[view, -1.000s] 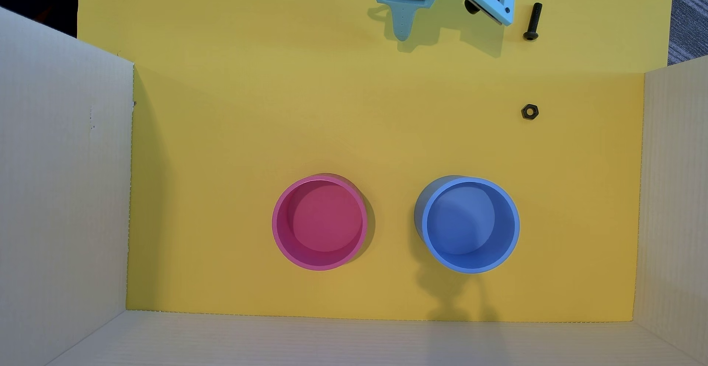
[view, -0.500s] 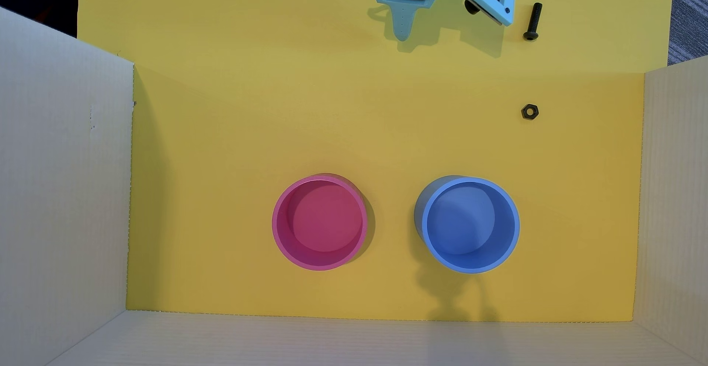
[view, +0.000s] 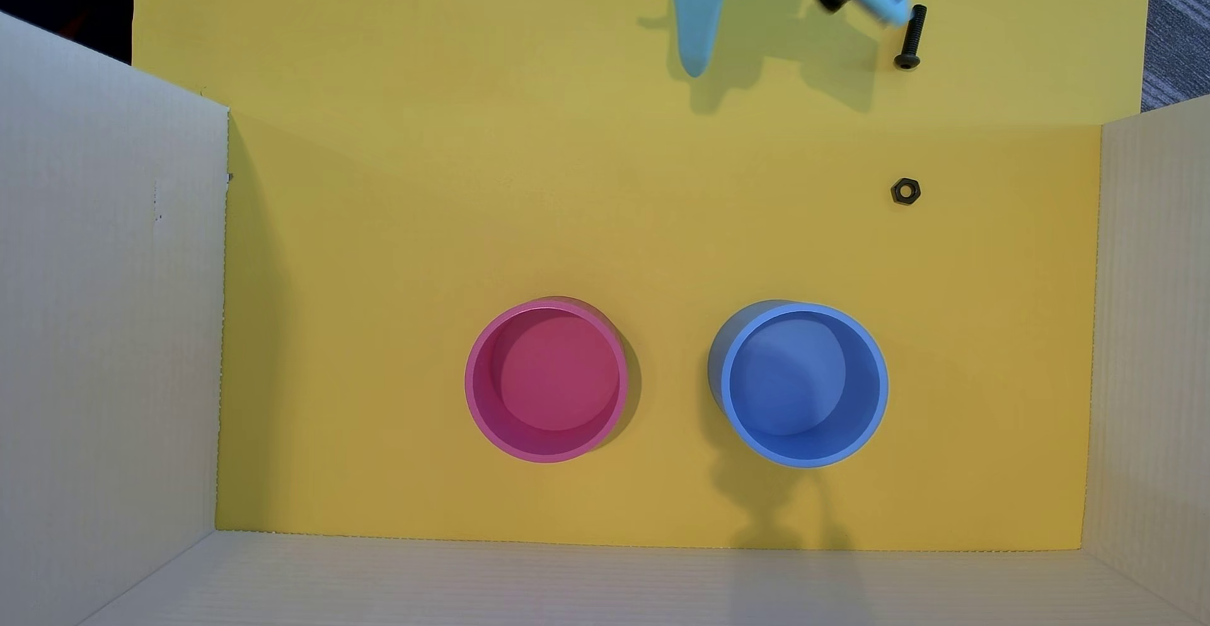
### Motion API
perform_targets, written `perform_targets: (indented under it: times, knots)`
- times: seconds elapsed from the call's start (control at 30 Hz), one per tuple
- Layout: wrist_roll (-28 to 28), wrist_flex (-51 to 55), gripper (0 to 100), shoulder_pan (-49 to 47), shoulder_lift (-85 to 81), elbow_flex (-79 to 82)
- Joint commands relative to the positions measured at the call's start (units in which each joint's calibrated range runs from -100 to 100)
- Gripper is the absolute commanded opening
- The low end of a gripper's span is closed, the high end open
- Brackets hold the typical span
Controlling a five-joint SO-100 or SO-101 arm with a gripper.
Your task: Pick up the bolt and place it in the pink box
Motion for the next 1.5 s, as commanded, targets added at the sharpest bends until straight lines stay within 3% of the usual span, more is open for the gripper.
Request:
perform_targets:
  times: [0.0, 0.27, 0.43, 0.9, 1.17, 1.23, 1.33, 1.47]
  knots:
    - [0.4, 1.1, 2, -2.3, 0.7, -5.0]
    - [0.5, 5.2, 2, -17.0, 1.0, -7.2]
    - [0.6, 2.2, 2, -17.4, 9.2, -10.3]
    - [0.5, 1.1, 2, -18.2, 56.2, -33.7]
    - [0.6, -6.2, 2, -22.9, 65.2, -33.2]
    - [2.8, -6.1, 2, -24.1, 64.7, -33.3]
    - [11.0, -3.9, 2, -24.9, 65.1, -33.3]
    - [12.2, -3.1, 2, -24.9, 65.1, -33.4]
